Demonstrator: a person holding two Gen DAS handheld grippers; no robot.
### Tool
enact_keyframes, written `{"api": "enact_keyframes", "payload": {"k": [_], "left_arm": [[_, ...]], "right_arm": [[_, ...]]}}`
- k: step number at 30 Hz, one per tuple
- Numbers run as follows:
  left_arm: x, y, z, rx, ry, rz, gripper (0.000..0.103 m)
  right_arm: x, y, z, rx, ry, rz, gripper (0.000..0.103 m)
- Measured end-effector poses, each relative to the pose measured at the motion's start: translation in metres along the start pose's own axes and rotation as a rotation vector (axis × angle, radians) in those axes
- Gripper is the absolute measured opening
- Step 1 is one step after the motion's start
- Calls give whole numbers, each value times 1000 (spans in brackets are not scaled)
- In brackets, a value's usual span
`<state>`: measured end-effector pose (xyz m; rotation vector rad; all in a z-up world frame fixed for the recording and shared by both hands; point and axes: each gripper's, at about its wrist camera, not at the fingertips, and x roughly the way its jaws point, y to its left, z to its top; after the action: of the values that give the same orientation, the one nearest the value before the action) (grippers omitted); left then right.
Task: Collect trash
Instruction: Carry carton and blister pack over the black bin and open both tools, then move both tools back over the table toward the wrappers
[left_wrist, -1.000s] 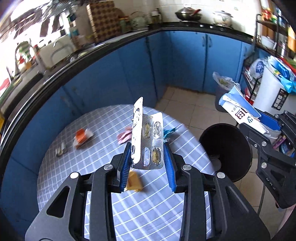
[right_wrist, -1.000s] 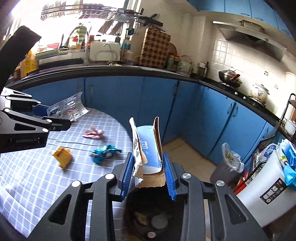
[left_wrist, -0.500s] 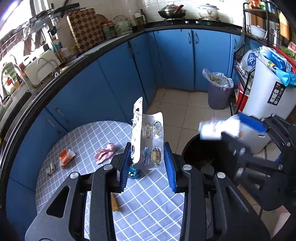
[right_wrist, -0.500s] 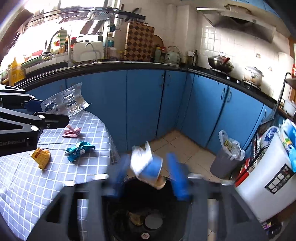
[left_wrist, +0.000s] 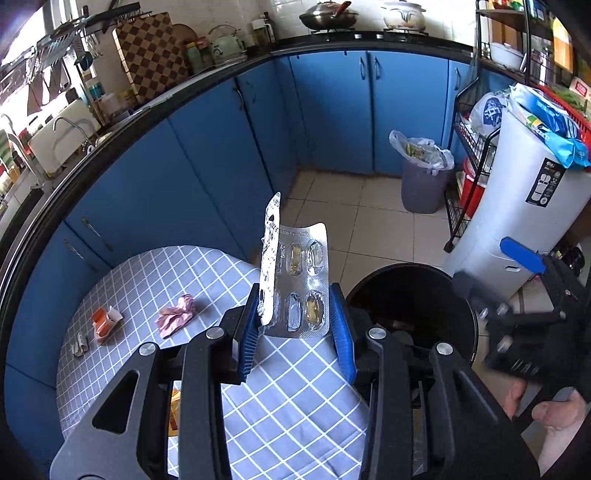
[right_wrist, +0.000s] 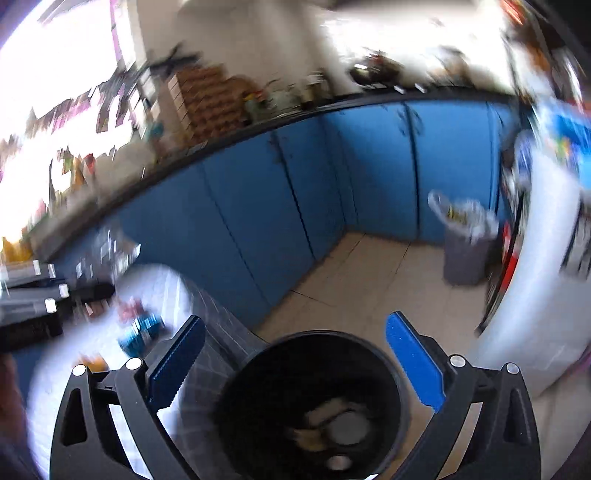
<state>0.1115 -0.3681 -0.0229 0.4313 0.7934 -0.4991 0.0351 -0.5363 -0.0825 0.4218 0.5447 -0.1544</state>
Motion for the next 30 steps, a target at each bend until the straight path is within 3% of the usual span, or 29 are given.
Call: {"api": "enact_keyframes", "payload": {"k": [3, 12, 13, 15, 16, 19, 24, 30], "left_arm": [[3, -6, 1, 8, 6, -10, 38], [8, -36, 13, 48, 10, -96, 41], [8, -40, 15, 56, 8, -104, 46], [5, -46, 18, 62, -15, -109, 83], [3, -48, 19, 63, -32, -107, 88], [-3, -53, 22, 79, -63, -111, 89], [3, -50, 19, 72, -39, -100, 92], [3, -8, -7, -6, -19, -40, 95]], "right_arm": [[3, -9, -5, 38, 14, 21, 95], [-3, 5, -17, -178, 35, -72, 95], [-5, 1, -16, -172, 37, -71, 95], [-9, -6, -14, -154, 33, -67, 95], [-12, -7, -13, -160, 24, -73, 95], [-16, -6, -13, -189, 14, -95, 95], [-16, 11, -13, -236, -1, -122, 95], [-6, 49, -17, -299, 34, -73, 96]]}}
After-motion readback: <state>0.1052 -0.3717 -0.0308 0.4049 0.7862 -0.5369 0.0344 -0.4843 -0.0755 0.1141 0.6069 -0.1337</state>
